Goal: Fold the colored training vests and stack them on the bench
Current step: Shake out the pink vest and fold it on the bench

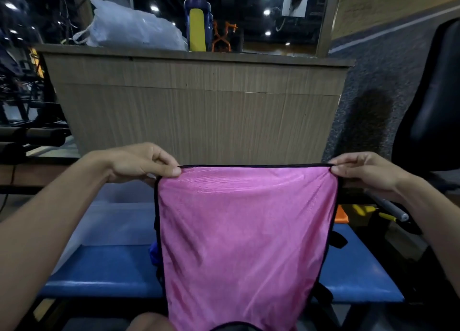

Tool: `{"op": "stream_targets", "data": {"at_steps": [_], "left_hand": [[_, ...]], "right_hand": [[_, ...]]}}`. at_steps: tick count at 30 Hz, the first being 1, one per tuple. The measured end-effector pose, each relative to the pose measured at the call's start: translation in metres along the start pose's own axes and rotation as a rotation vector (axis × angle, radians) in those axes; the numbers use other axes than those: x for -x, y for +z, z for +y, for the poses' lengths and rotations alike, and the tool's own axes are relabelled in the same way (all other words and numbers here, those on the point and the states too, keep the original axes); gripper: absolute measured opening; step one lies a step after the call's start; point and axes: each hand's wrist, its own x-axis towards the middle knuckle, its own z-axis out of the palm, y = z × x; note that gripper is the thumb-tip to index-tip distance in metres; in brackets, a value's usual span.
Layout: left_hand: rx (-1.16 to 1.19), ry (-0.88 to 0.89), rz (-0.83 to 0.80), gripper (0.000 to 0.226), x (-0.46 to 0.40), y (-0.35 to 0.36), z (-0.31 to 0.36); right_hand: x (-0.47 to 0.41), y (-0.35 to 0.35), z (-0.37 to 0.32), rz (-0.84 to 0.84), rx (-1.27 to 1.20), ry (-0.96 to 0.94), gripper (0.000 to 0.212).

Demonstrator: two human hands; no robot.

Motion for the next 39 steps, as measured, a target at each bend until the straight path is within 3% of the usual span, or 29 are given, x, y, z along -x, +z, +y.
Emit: {"op": "stream_targets", "data": {"at_steps": [2, 4, 6, 9, 11, 12, 14, 17, 19, 22, 26, 28, 31, 34, 39], "left_hand": [[-0.047, 0.005, 0.125, 0.019, 0.0, 0.005, 0.003], [-0.069, 0.074, 0.317, 0.019, -0.002, 0.007, 0.002], [-0.045, 0.144, 0.448, 0.025, -0.003, 0.006, 0.001], [0.058, 0.203, 0.339, 0.044, 0.002, 0.006, 0.0], [0.137, 0.225, 0.216, 0.058, 0.005, 0.004, -0.005], [0.18, 0.232, 0.167, 0.059, 0.008, 0.004, -0.006], [0.24, 0.236, 0.104, 0.057, 0.011, 0.002, -0.01], [0.276, 0.302, 0.019, 0.047, 0.022, -0.001, -0.012], [0.352, 0.385, -0.038, 0.027, 0.033, 0.003, -0.004], [0.45, 0.301, 0.199, 0.033, 0.024, 0.004, 0.009], [0.146, -0.04, 0.601, 0.006, -0.011, 0.013, 0.016], [0.124, -0.038, 0.574, 0.008, -0.023, 0.039, 0.024], [0.154, 0.055, 0.422, 0.011, -0.034, 0.096, 0.051], [0.248, 0.08, 0.452, 0.009, -0.05, 0.128, 0.06], [0.336, 0.039, 0.489, 0.012, -0.054, 0.137, 0.058]], "right_hand": [[0.001, 0.0, -0.001, -0.035, -0.084, -0.005, 0.075], [0.003, 0.003, -0.004, -0.058, -0.115, 0.009, 0.068], [0.002, 0.005, -0.005, -0.025, -0.075, 0.037, 0.047], [0.003, 0.008, -0.007, 0.052, 0.063, 0.077, 0.029], [0.002, 0.005, -0.003, 0.07, 0.164, 0.079, 0.053], [0.003, 0.005, -0.003, 0.082, 0.188, 0.087, 0.056], [0.005, 0.006, -0.005, 0.067, 0.188, 0.091, 0.045], [0.012, -0.002, -0.004, -0.063, 0.022, 0.103, 0.07], [0.018, -0.003, -0.008, -0.165, -0.164, 0.057, 0.062], [0.02, 0.008, -0.017, -0.139, -0.381, 0.018, 0.015], [-0.004, 0.055, -0.011, 0.165, -0.202, 0.176, 0.012], [-0.008, 0.088, -0.015, 0.253, -0.084, 0.145, 0.015], [-0.004, 0.149, -0.034, 0.183, -0.026, 0.03, 0.016], [-0.003, 0.191, -0.043, 0.155, -0.012, -0.041, 0.017], [-0.002, 0.192, -0.046, 0.249, 0.025, -0.027, 0.015]]}}
